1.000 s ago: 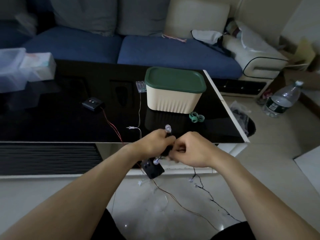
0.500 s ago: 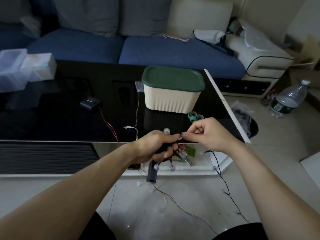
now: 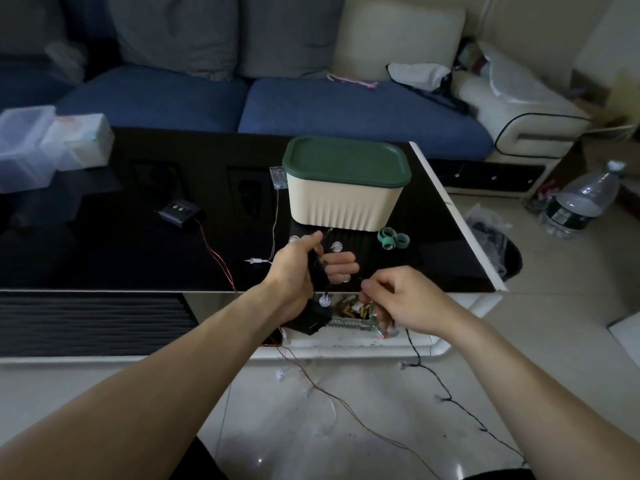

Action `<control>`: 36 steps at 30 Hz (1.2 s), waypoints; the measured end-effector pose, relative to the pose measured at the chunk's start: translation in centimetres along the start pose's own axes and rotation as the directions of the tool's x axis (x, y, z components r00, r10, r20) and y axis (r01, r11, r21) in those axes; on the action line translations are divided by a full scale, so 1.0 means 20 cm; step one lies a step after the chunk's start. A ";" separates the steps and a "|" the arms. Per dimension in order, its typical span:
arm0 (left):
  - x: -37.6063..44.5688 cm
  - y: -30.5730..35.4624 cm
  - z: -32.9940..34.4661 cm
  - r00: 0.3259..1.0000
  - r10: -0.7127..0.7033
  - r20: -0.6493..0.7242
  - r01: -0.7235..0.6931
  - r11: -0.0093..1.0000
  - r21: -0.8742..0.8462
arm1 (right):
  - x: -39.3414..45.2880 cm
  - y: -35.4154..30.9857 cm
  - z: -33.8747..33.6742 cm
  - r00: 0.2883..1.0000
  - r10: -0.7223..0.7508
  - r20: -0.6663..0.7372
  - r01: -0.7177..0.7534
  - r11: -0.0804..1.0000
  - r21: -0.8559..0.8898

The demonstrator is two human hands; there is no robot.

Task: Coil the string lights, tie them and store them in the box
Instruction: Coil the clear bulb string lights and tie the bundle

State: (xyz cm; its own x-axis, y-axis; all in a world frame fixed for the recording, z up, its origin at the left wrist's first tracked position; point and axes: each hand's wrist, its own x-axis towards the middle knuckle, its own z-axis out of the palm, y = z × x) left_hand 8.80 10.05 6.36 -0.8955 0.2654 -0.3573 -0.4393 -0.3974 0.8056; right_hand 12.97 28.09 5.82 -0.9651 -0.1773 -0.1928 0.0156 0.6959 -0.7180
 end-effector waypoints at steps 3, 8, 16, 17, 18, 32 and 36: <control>0.01 0.00 -0.01 1.000 0.008 -0.012 -0.007 0.997 0.083 | 0.01 -0.02 0.02 0.979 -0.049 -0.200 0.050 0.999 0.004; 0.01 0.04 -0.04 0.999 -0.037 0.038 0.036 0.999 0.024 | 0.01 -0.07 0.05 0.998 -0.049 -0.038 0.047 0.997 -0.066; 0.00 -0.02 0.00 0.993 0.000 0.118 -0.038 0.947 0.320 | -0.01 -0.15 0.15 0.985 -0.108 0.132 0.137 0.961 -0.239; 0.00 -0.04 -0.01 0.991 0.017 0.132 -0.079 0.875 0.478 | -0.01 -0.14 0.15 0.981 -0.091 0.170 0.134 0.957 -0.256; 0.00 -0.06 -0.02 0.986 0.015 0.168 -0.116 0.783 0.611 | -0.01 -0.13 0.14 0.977 -0.069 0.200 0.123 0.954 -0.274; 0.00 -0.11 -0.02 0.926 -0.284 0.248 -0.097 0.456 0.885 | -0.01 -0.08 -0.03 0.978 -0.029 0.206 0.033 0.999 -0.016; -0.01 -0.09 -0.04 0.889 -0.361 0.281 -0.024 0.576 0.817 | -0.02 -0.03 -0.09 0.956 -0.077 0.283 0.067 0.997 0.045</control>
State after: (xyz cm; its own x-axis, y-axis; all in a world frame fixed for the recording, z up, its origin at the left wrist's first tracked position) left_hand 9.63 10.10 4.63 -0.6177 0.6261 -0.4759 -0.1730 0.4821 0.8588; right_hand 12.80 28.93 7.56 -0.8501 -0.4197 -0.3181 -0.0373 0.6504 -0.7586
